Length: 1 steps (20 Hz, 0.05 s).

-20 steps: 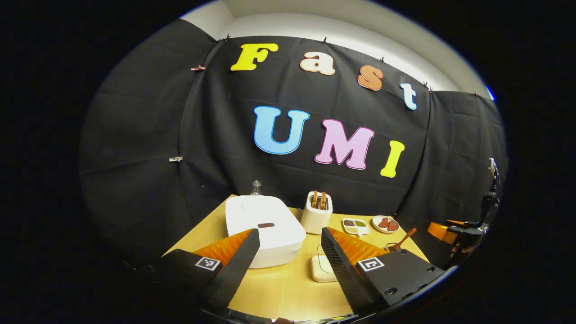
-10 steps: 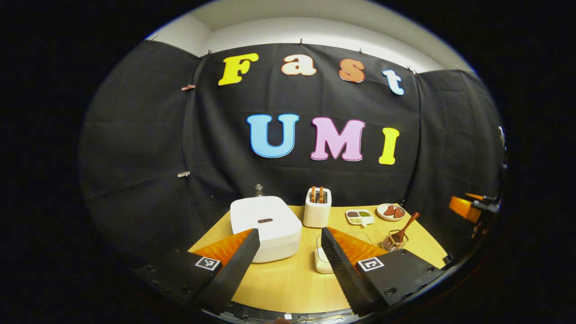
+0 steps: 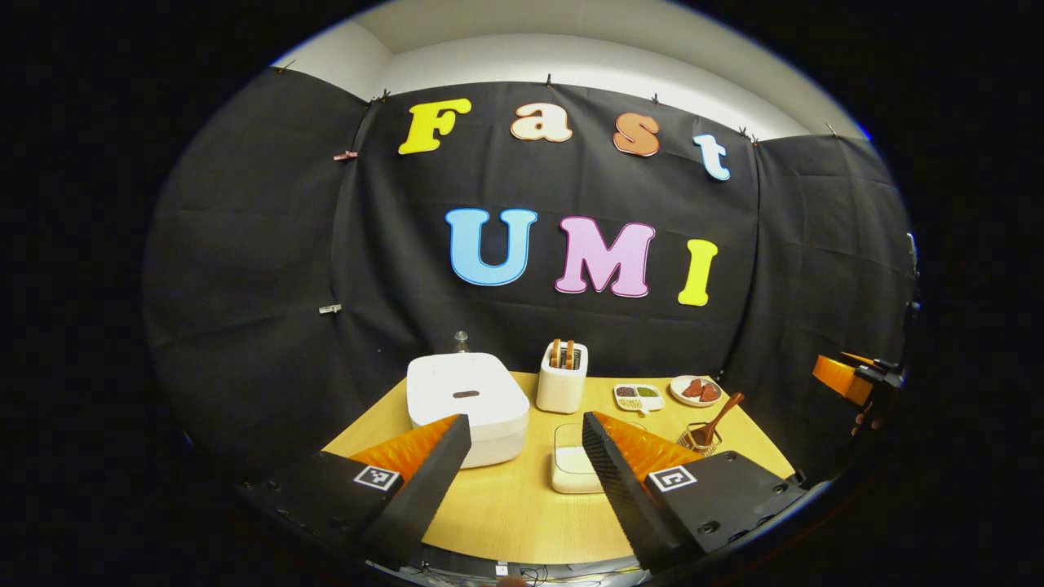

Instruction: Close the left gripper, press the button to open the rice cooker; take a wooden spoon from the chopstick holder with the right hand, scoop a spoonful of rice and pour it into the rice cooker, then put the wooden spoon back into the chopstick holder.

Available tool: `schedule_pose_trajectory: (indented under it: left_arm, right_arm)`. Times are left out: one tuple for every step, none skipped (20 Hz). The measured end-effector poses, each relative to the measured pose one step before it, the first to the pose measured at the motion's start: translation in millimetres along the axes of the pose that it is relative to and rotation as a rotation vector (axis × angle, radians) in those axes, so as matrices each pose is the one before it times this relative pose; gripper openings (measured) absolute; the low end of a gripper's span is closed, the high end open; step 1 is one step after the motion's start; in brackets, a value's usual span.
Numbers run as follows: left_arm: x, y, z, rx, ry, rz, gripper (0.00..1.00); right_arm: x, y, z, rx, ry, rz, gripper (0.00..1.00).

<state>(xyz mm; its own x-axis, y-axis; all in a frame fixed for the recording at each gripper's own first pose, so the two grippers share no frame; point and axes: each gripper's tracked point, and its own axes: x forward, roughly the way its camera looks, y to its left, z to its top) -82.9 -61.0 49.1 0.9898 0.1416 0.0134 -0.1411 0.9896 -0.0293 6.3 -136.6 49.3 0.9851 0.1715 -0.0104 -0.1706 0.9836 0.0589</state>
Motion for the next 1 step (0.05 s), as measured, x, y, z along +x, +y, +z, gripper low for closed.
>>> schedule_pose_trajectory:
  left_arm:
    - [2.5, 3.04, -0.88, 0.01283, 0.00425, 0.00566, 0.95]
  right_arm:
    - [3.02, 2.49, -2.57, 0.0025, 0.00544, -0.00405, 0.98]
